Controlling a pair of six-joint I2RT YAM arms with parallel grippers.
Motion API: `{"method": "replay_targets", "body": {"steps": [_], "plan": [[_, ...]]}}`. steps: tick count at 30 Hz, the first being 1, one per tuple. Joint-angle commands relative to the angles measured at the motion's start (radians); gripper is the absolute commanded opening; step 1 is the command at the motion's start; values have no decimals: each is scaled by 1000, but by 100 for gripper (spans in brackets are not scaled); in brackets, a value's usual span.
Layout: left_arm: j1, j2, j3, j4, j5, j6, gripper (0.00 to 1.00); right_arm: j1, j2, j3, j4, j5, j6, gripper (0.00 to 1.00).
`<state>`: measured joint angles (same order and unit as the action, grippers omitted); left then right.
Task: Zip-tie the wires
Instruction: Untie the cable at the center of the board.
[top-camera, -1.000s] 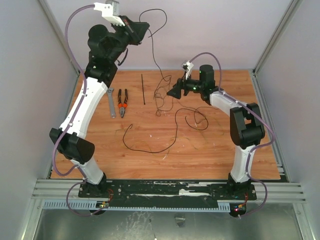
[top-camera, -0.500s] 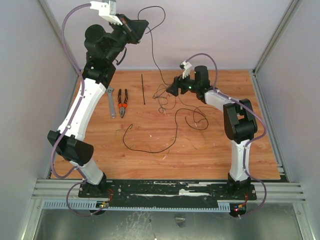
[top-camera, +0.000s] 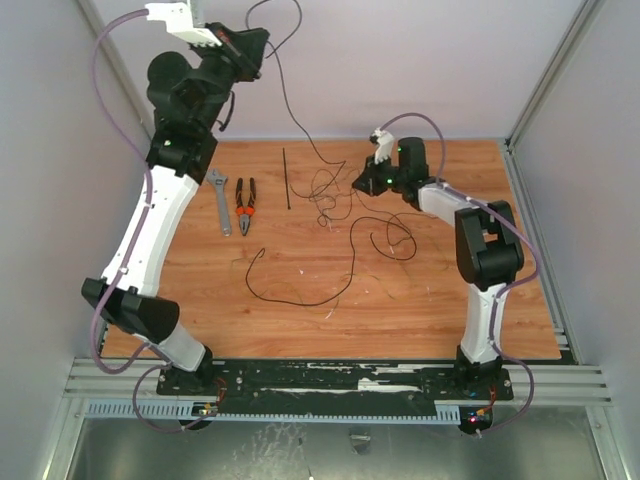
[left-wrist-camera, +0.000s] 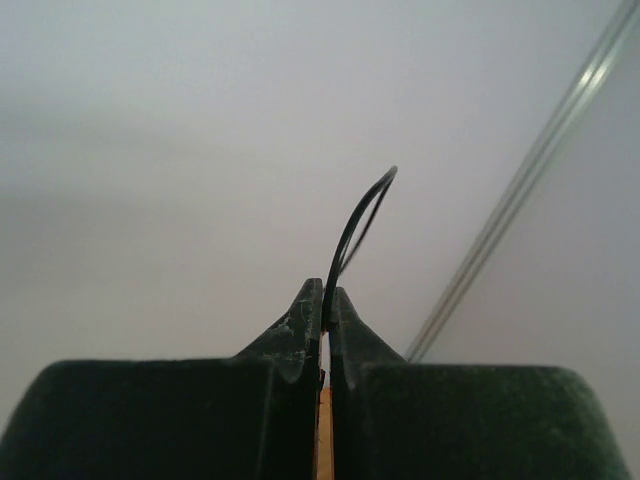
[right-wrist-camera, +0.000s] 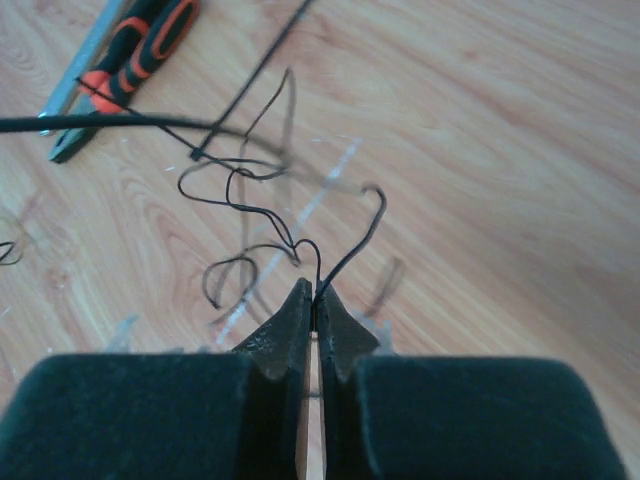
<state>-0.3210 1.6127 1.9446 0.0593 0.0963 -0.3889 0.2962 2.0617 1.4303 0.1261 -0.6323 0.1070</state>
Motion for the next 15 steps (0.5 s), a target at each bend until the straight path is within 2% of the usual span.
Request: {"method": "replay_targets", "body": {"steps": [1,5,7,10,15], "plan": [[51,-91,-19,-11,-138,46,0,-105,-120,8,-72,107,-10,0],[127,-146,-35,-63,-296,114,0,-237,-182,104,-233,314,-7,0],[168,-179,-58,-70,-358,136,0,-288,-205,162,-305,502,-28,0],[223,-218,-76,-86,-398,149,0,-321,-220,190,-374,786,-75,0],[247,-255,-100,-85,-441,183,0,-356,-219,147,-401,1097,-121,0]]}}
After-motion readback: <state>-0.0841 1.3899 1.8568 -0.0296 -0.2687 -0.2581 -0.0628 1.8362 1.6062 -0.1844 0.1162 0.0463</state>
